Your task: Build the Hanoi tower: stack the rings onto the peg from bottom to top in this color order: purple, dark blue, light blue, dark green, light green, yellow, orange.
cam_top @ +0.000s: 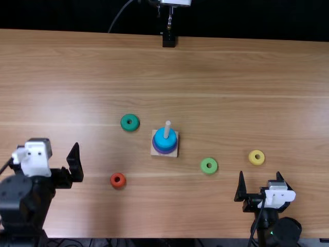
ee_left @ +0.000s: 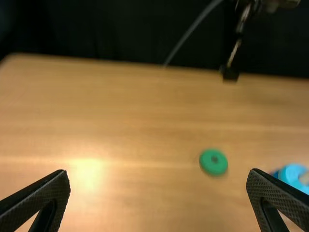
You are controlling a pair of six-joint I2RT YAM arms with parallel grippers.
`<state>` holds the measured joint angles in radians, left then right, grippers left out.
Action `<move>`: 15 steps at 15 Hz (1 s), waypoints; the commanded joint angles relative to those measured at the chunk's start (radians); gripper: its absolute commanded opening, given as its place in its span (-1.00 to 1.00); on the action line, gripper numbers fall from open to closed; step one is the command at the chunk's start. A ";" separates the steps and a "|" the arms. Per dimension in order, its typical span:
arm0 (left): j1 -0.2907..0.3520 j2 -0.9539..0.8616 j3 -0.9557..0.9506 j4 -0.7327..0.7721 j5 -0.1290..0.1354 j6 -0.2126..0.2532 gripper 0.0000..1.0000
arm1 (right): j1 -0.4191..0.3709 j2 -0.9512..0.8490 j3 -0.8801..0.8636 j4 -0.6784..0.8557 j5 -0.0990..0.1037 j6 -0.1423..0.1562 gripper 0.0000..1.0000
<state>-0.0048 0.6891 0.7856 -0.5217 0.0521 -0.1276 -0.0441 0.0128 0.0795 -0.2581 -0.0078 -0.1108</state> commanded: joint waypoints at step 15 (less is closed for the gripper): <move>-0.236 1.187 0.871 -0.487 0.064 0.089 1.00 | -0.008 -0.013 -0.064 -0.074 0.006 -0.003 1.00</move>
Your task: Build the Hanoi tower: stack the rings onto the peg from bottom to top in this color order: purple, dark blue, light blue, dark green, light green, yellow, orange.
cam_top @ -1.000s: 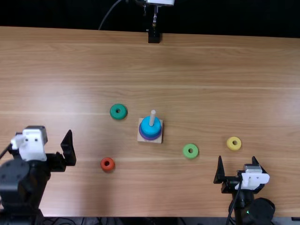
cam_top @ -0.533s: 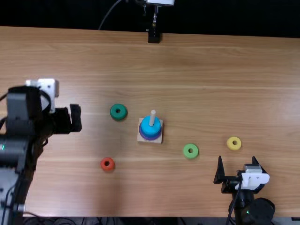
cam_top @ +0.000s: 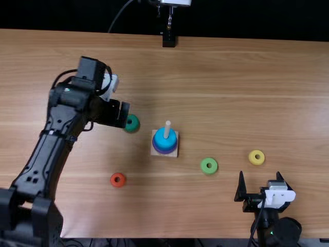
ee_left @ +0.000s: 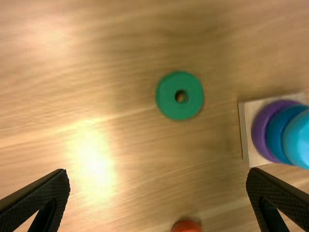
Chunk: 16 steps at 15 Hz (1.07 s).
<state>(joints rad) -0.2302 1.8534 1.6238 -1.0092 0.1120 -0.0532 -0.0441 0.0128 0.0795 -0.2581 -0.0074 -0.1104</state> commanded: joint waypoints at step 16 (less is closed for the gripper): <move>-0.136 0.352 0.110 0.105 -0.141 0.013 1.00 | -0.008 -0.013 -0.064 -0.074 0.007 -0.004 1.00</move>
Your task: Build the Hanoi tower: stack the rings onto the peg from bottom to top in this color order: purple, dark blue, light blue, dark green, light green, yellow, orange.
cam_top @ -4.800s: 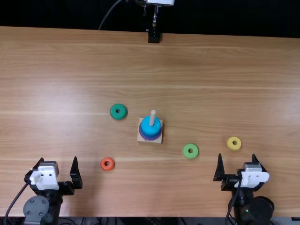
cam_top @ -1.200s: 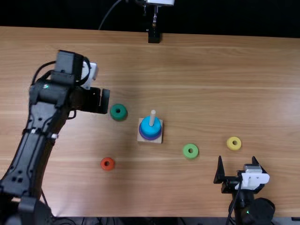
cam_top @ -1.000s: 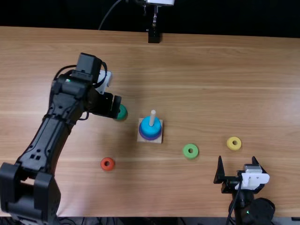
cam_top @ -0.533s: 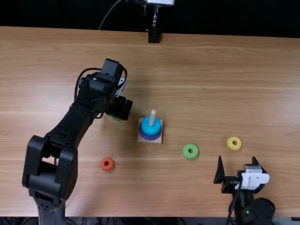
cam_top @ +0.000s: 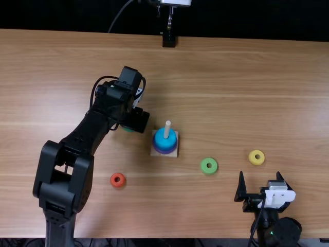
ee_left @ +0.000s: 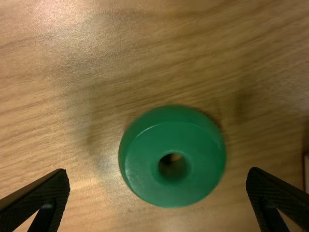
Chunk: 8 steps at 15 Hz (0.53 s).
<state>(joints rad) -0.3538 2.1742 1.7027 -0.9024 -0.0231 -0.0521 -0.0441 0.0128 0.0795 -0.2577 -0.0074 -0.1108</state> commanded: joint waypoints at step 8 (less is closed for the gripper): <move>-0.016 0.045 0.029 -0.001 0.001 0.013 1.00 | -0.008 -0.013 -0.064 -0.075 0.006 -0.003 1.00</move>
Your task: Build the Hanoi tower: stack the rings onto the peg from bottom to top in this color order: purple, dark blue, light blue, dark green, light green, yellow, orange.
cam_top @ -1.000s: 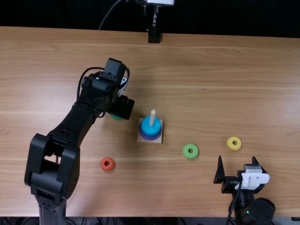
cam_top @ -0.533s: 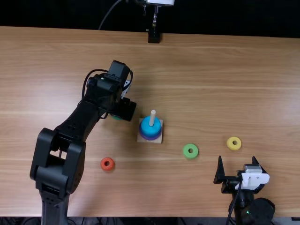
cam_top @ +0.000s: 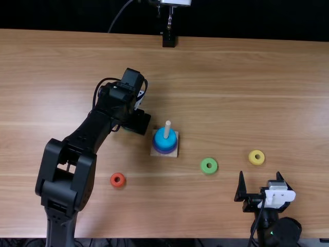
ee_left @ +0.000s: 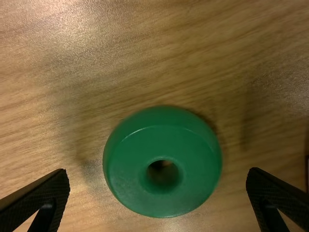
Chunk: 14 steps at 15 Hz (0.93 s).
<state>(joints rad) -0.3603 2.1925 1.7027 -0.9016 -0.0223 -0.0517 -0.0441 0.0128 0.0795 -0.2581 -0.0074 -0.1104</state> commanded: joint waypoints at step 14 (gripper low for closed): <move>-0.014 0.027 0.003 0.057 -0.003 0.009 1.00 | -0.008 -0.013 -0.064 -0.074 0.006 -0.004 1.00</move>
<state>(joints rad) -0.3611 2.1925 1.7027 -0.8410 -0.0231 -0.0517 -0.0441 0.0128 0.0795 -0.2581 -0.0074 -0.1104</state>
